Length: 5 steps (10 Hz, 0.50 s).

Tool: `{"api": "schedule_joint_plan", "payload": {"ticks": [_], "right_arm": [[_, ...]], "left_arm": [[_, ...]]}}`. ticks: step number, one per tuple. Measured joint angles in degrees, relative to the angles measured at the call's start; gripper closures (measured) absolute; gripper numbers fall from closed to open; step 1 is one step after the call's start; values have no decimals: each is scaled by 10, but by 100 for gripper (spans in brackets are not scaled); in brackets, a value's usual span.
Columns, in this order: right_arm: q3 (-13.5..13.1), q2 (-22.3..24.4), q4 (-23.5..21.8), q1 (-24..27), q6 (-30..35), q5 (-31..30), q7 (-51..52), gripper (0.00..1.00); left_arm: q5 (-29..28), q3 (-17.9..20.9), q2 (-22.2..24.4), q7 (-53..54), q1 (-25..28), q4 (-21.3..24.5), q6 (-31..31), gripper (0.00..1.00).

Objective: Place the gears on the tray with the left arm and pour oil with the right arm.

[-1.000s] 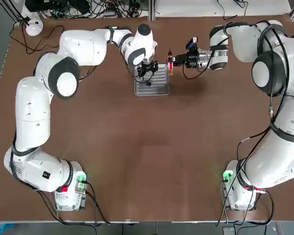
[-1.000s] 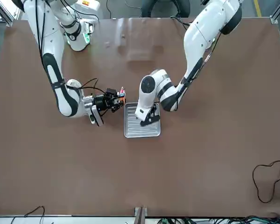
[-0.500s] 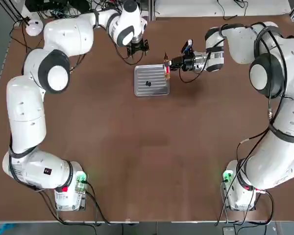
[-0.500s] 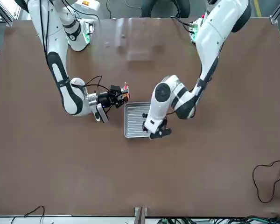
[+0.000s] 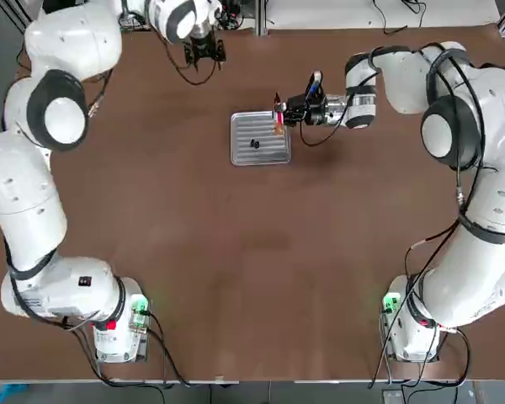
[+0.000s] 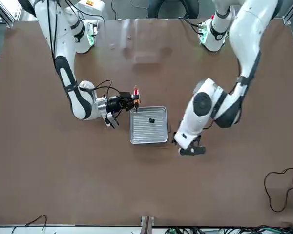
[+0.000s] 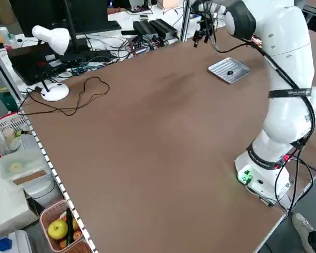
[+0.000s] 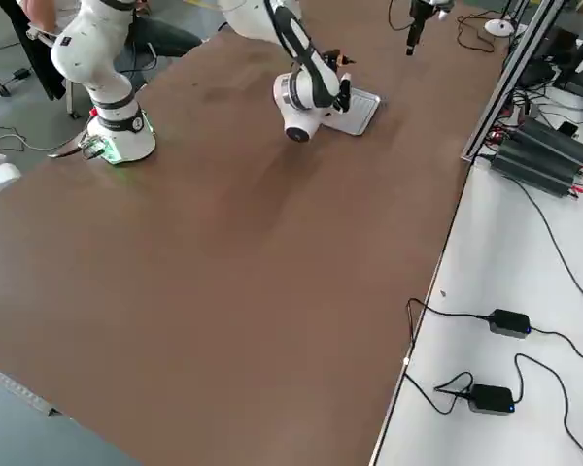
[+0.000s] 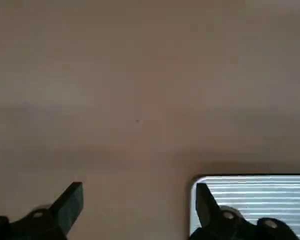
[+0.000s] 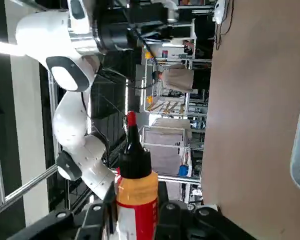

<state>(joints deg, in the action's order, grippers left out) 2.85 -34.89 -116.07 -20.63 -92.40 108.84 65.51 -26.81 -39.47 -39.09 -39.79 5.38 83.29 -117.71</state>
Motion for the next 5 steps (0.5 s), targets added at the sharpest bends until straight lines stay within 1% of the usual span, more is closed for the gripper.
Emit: {"api": "schedule_joint_plan", "payload": {"ticks": [1,2,3,5], "right_arm": [[1,-8,7,-12,-15,14,-20,67],[1,-12,13,-21,-27,19,-44,67],[1,-14,16,-25,-33,21,-72,67],[0,-16,16,-26,-38,22,-119,67]], "left_arm": [[0,-34,4,29,53,0,18,1],[0,-60,9,51,99,0,35,1],[0,-78,16,68,133,0,51,1],[0,-103,30,83,174,0,67,1]]}}
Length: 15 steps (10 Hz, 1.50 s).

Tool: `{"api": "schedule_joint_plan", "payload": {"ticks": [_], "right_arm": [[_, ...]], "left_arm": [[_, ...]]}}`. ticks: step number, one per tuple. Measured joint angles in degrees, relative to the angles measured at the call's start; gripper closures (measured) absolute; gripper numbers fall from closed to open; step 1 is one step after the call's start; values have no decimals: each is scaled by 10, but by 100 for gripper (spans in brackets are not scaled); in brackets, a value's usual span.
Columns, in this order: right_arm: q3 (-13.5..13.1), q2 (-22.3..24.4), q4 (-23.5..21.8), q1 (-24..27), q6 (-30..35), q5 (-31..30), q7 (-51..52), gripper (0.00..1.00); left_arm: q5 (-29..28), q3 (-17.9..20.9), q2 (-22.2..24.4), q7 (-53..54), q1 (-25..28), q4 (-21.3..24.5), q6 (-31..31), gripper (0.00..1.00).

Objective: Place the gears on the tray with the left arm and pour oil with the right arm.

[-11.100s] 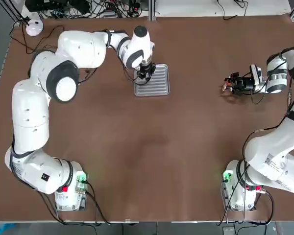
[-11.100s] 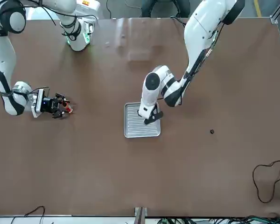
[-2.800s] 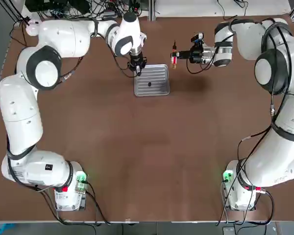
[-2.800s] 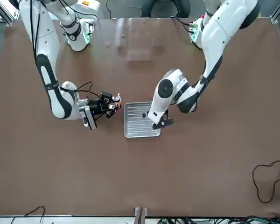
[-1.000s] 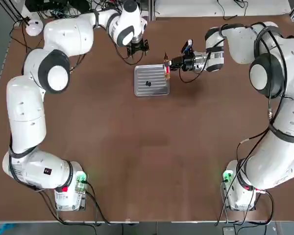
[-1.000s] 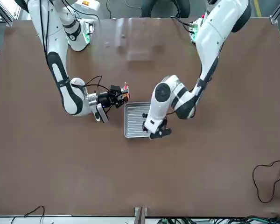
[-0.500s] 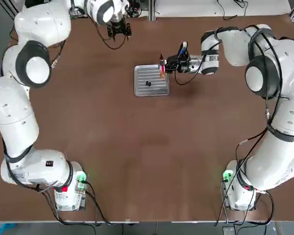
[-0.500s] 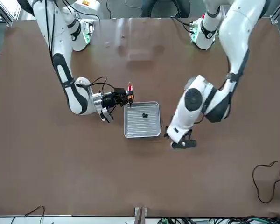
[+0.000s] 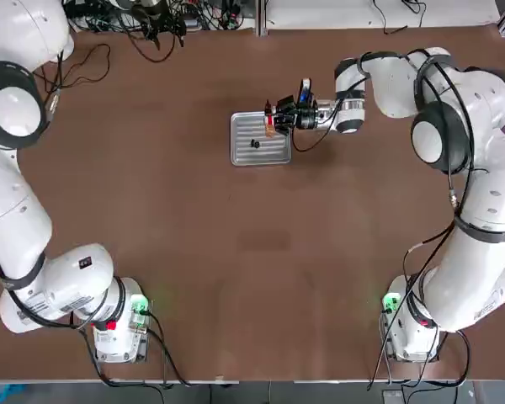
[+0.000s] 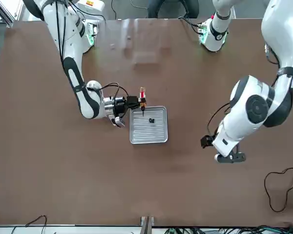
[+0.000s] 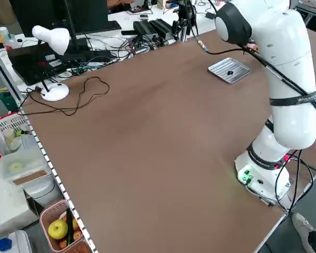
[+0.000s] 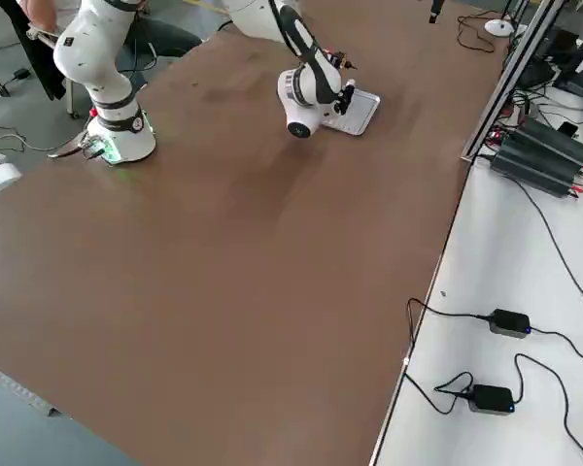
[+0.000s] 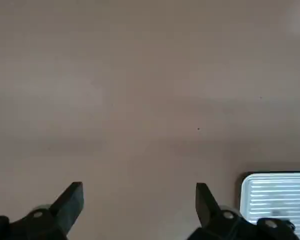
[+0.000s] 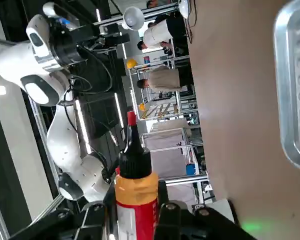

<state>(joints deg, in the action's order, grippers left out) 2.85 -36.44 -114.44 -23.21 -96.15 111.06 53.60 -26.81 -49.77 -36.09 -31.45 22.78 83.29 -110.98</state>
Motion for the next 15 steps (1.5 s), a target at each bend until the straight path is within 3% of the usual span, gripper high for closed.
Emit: {"api": "schedule_joint_plan", "payload": {"ticks": [5,7,8,11,12,15], "right_arm": [[0,-22,0,-6,-21,0,-73,67],[2,-35,0,-15,-21,9,-106,67],[2,-36,0,-22,-26,15,-127,67],[2,-36,3,-30,-38,17,-174,67],[2,-36,3,-32,-45,17,-185,67],[2,-36,9,-42,-68,17,-226,67]], "left_arm": [[0,-8,17,12,13,-10,12,1],[13,0,21,62,9,-38,60,1],[45,38,31,101,-10,-58,84,1],[210,312,104,241,-165,-82,99,1],[237,372,128,272,-198,-82,108,1],[243,391,183,281,-204,-80,202,1]]}}
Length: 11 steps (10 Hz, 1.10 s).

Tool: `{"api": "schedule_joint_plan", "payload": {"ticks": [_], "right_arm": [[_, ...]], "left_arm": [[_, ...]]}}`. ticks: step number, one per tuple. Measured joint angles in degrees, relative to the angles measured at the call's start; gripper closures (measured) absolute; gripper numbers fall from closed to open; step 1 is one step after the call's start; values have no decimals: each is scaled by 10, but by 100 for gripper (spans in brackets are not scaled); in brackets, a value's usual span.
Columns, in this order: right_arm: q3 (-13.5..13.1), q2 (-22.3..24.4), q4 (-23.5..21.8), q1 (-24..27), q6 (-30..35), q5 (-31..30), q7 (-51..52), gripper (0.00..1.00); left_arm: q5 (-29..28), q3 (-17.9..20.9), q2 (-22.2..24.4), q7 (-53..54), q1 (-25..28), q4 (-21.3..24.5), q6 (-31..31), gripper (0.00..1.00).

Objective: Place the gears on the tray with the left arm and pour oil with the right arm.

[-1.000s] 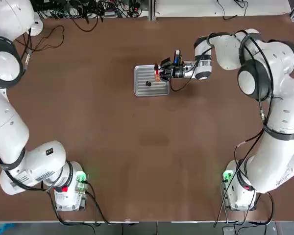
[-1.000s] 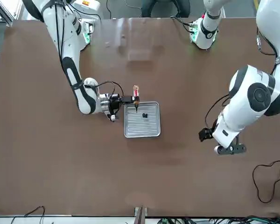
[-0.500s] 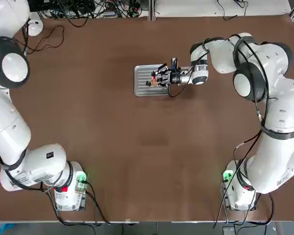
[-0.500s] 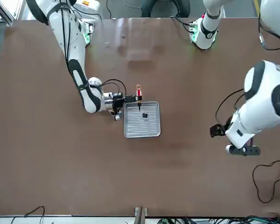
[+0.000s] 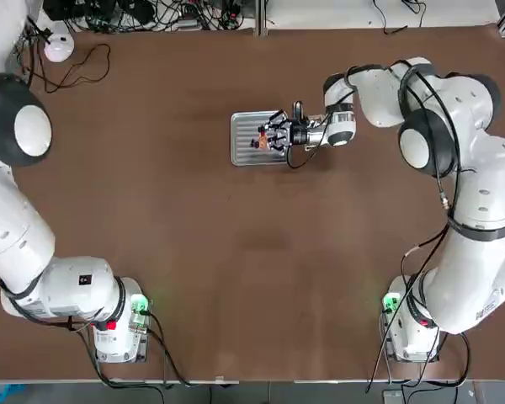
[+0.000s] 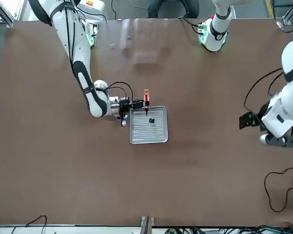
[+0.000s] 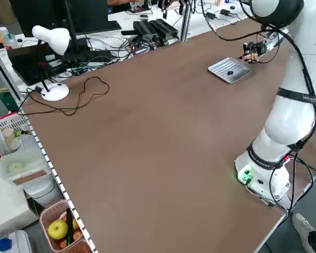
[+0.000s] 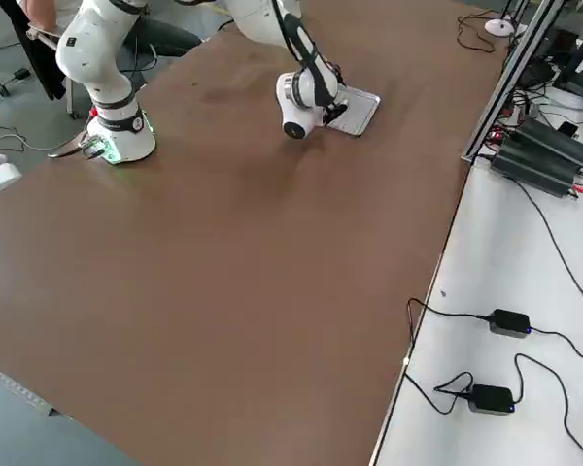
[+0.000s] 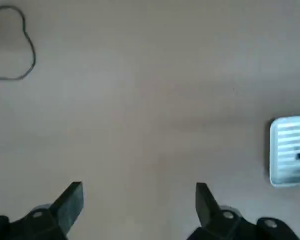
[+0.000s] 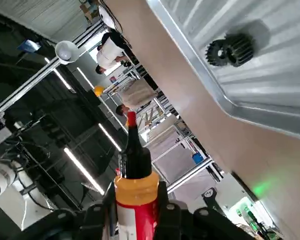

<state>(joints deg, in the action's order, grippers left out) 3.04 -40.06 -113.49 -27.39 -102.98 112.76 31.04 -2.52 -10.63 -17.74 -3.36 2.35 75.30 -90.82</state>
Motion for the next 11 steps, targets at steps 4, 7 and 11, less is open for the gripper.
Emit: {"api": "schedule_joint_plan", "payload": {"ticks": [4,7,11], "right_arm": [[0,0,5,-9,-11,5,-4,67],[0,0,5,-9,-12,6,-4,67],[0,0,5,-10,-18,6,-4,67]], "left_arm": [[0,8,53,0,1,4,77,1],[0,11,76,0,1,46,65,1],[0,13,128,0,1,136,-6,1]]}}
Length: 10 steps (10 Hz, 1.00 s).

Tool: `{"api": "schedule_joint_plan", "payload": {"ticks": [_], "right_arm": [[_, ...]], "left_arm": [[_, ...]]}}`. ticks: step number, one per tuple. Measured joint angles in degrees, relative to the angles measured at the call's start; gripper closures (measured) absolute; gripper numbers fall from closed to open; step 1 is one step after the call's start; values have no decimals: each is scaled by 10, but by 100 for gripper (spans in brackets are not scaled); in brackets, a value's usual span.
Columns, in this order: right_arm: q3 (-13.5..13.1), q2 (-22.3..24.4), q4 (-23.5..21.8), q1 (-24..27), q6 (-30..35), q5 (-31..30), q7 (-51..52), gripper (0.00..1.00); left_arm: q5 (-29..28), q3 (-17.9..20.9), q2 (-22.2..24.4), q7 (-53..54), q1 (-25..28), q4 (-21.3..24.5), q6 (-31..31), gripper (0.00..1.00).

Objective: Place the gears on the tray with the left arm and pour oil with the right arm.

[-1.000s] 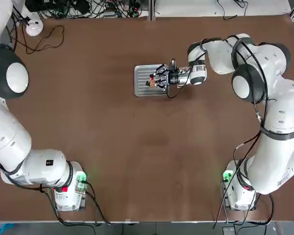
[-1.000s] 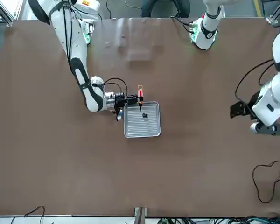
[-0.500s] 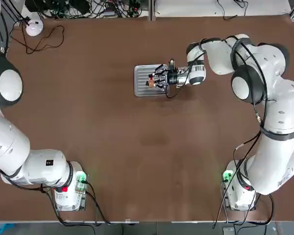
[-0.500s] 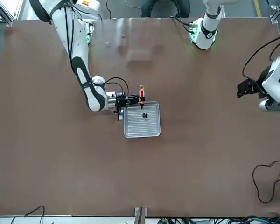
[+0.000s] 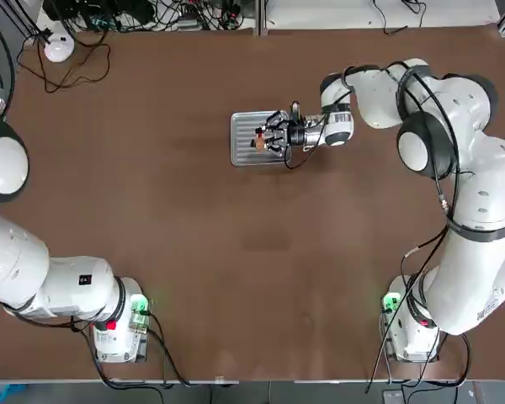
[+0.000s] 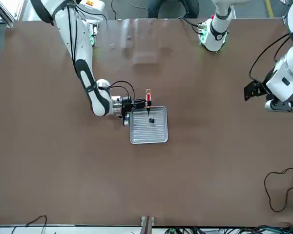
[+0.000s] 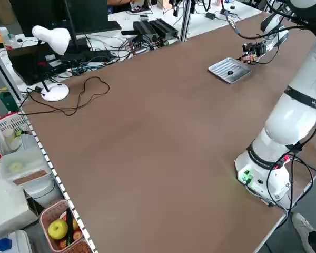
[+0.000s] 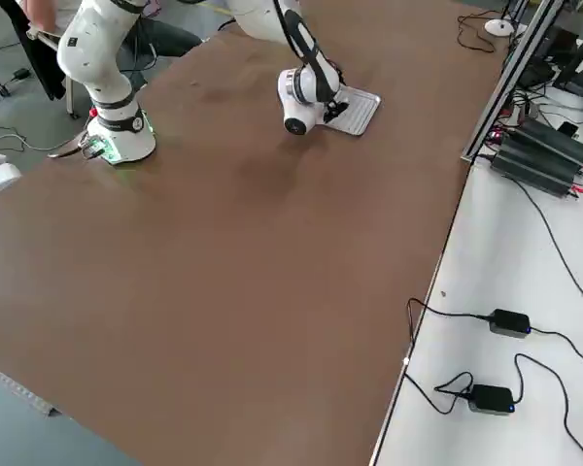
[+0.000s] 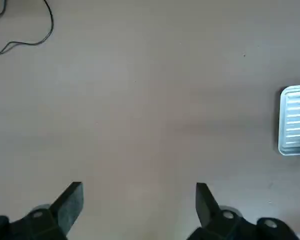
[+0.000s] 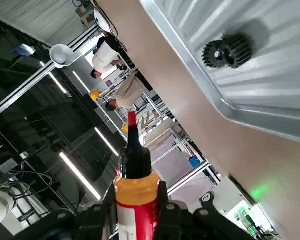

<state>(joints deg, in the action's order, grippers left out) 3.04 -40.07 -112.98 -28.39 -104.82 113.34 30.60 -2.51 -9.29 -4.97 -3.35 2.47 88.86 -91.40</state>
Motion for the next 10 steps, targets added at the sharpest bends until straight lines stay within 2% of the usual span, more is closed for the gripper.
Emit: {"api": "schedule_joint_plan", "payload": {"ticks": [6,8,10], "right_arm": [[-1,-1,-2,-12,-3,0,-3,67],[-9,-1,0,-4,-3,-3,2,67],[-15,3,4,33,-2,-56,26,67]], "left_arm": [[9,13,0,-1,3,-8,-7,1],[9,13,0,-1,5,-9,-7,1],[9,13,0,-1,7,-9,-7,1]]}}
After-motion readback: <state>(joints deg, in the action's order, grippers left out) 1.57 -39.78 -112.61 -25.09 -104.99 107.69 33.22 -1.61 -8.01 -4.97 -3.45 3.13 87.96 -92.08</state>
